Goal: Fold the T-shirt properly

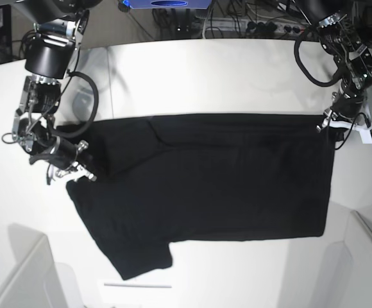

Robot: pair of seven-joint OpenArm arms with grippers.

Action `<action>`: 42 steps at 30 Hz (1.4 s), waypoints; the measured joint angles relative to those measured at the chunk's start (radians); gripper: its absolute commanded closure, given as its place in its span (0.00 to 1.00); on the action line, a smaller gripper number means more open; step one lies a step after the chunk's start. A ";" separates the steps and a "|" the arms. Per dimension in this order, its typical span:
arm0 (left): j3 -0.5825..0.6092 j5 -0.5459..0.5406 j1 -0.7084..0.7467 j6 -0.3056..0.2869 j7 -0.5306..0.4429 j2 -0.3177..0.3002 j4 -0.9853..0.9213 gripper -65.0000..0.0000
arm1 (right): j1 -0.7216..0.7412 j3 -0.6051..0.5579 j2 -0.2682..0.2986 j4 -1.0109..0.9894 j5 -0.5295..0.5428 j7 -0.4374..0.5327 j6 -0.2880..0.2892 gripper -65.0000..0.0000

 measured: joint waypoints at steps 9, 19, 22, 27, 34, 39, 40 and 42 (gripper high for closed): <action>0.003 0.000 0.001 0.002 0.000 0.000 -0.004 1.00 | 0.016 0.000 -0.001 -0.024 -0.079 0.000 0.000 1.00; 0.003 0.000 0.001 0.001 0.000 0.000 -0.004 1.00 | 0.022 0.005 -0.006 -0.023 -0.083 -0.008 0.000 1.00; 0.003 0.000 0.001 0.001 0.000 0.000 -0.004 1.00 | 0.022 0.005 -0.006 -0.023 -0.083 -0.008 0.000 1.00; -0.001 0.000 0.001 0.002 0.000 0.000 -0.003 0.74 | 0.008 0.007 -0.001 -0.019 -0.021 -0.001 0.000 0.65; -0.003 -0.001 -0.039 0.002 -0.005 -0.001 -0.003 0.27 | -0.020 0.087 0.025 -0.002 0.098 -0.002 0.000 0.56; -0.021 -0.017 0.030 -0.005 0.035 0.002 0.119 0.26 | -0.148 0.095 0.037 0.240 0.105 0.007 -0.013 0.61; -0.042 -0.034 0.055 -0.011 0.045 0.006 0.142 0.26 | -0.186 0.096 0.037 0.296 0.115 0.008 -0.042 0.61; -0.092 -0.068 0.118 -0.010 0.039 0.023 0.155 0.26 | -0.288 0.095 0.038 0.412 0.108 0.037 -0.179 0.56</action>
